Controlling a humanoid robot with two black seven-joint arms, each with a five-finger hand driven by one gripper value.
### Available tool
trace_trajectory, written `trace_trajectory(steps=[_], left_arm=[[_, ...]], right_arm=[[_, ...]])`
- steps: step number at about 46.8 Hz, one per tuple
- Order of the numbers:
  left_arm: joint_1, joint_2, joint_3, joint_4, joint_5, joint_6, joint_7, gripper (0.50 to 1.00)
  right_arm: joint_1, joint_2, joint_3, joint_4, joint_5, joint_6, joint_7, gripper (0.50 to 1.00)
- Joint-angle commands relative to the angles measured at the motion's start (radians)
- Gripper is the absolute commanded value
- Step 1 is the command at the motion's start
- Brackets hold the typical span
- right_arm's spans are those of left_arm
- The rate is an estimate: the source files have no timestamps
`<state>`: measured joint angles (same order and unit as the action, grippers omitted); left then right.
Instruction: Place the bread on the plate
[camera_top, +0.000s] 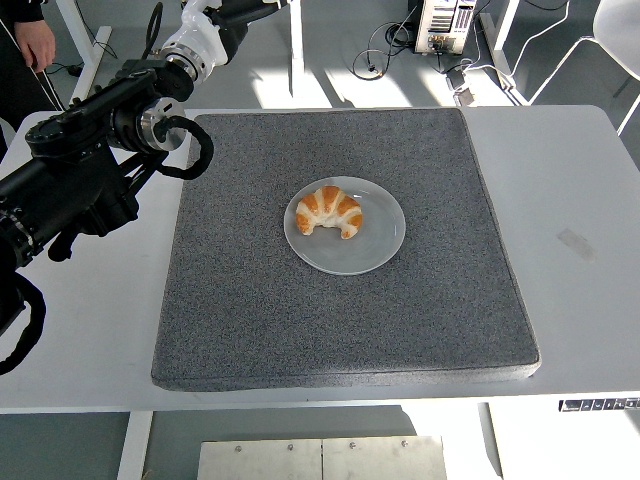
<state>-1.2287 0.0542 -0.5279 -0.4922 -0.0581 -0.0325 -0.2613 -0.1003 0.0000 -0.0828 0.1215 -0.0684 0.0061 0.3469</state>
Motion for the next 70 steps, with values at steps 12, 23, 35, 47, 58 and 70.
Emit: trace_trajectory(steps=[12,23,35,47,58,70], left_arm=[[0.150,-0.011,-0.276,0.006,-0.109,-0.003,0.056,0.984],[0.205,-0.024,-0.363,0.006,-0.200,-0.001,0.066,0.984],[0.216,-0.051,-0.370,0.006,-0.204,-0.018,0.068,0.984],[0.218,-0.054,-0.337,0.007,-0.201,-0.014,0.117,0.984],[0.215,-0.054,-0.274,0.029,-0.201,-0.012,0.165,0.984],[0.228,-0.054,-0.262,0.030,-0.195,-0.012,0.166,0.984]], right_arm=[[0.001,0.000,0.000,0.000,-0.001,0.000,0.000,1.000],[-0.001,0.000,0.000,0.000,0.001,0.000,0.000,1.000],[-0.001,0.000,0.000,0.000,0.001,0.000,0.000,1.000],[0.001,0.000,0.000,0.000,0.001,0.000,0.000,1.000],[-0.001,0.000,0.000,0.001,0.001,0.000,0.000,1.000],[0.014,0.000,0.002,0.013,0.001,0.003,0.000,1.000]])
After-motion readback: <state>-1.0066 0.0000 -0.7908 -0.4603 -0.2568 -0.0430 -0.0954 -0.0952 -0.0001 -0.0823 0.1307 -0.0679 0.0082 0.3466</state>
